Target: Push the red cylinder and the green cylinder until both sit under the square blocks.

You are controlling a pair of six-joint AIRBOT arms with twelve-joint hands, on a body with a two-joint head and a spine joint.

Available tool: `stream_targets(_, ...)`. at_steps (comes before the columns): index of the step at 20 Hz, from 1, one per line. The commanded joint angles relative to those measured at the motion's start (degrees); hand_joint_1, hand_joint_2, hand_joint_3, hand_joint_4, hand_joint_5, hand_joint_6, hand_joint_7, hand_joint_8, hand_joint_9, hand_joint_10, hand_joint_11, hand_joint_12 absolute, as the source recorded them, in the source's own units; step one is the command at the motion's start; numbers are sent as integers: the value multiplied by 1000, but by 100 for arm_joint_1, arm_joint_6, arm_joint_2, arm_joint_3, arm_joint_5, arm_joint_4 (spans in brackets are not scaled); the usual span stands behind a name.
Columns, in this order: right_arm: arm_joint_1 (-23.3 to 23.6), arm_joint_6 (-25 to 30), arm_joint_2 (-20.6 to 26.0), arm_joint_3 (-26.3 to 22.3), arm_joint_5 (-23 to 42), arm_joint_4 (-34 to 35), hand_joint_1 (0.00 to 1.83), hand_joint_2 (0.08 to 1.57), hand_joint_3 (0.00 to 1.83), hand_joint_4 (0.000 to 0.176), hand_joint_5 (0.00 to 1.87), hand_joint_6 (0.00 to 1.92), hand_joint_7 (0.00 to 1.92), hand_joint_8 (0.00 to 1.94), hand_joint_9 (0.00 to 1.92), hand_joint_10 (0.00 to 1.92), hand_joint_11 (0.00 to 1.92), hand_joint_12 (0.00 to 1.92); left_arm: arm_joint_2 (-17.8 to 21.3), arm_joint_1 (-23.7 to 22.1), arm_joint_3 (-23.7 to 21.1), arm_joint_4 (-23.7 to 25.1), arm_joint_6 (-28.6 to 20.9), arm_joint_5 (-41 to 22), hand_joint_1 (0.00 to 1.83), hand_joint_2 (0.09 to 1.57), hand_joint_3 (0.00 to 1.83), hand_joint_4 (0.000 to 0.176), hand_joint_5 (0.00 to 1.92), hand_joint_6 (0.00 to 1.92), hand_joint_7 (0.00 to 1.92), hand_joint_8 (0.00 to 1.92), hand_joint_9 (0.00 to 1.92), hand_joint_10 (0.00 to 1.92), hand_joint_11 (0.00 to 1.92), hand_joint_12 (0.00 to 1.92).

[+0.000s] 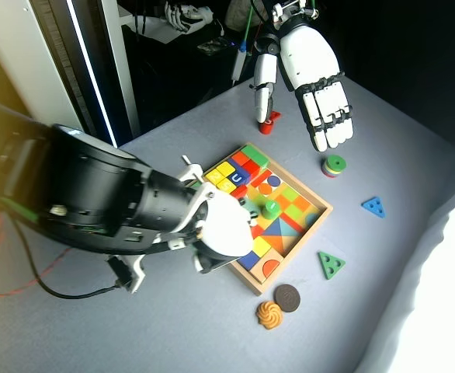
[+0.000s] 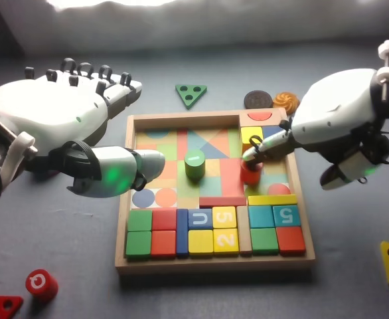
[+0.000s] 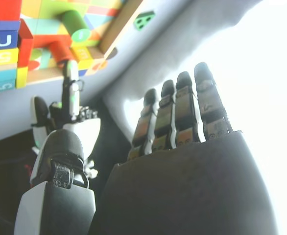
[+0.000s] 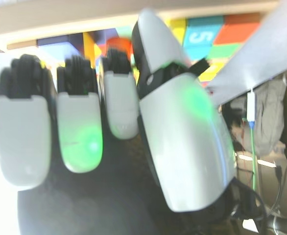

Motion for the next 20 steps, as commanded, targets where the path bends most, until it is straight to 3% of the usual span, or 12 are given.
stream_targets(1,-3,-19,123,-46,-26,5,1820,1300,0,0,228,14,1754,1941,1909,1921,1921,1921,74,-79,-10,319,2,-280,0,1272,0,0,13,0,8,0,17,0,0,87)
stream_targets(11,18,-18,710,-462,303,-151,1799,1302,0,0,237,6,1739,1941,1900,1921,1921,1921,74,-140,80,323,125,-33,0,1296,2,0,31,1,24,1,25,1,0,134)
stream_targets(13,18,-19,795,-504,368,-156,1808,1301,0,0,264,14,1725,1941,1881,1921,1917,1921,73,-151,54,307,135,-30,0,1286,0,0,0,0,0,0,0,0,0,36)
stream_targets(17,23,-20,871,-513,421,-189,1804,1306,0,0,234,2,1664,1941,1889,1921,1921,1921,72,-150,17,184,165,-209,0,1288,0,0,2,0,0,0,2,0,2,32)
stream_targets(20,110,-20,879,-513,422,-189,1817,1303,0,0,270,14,1761,1941,1895,1921,1921,1921,72,-150,58,160,168,-219,0,1279,0,0,2,0,4,0,6,1,3,41)
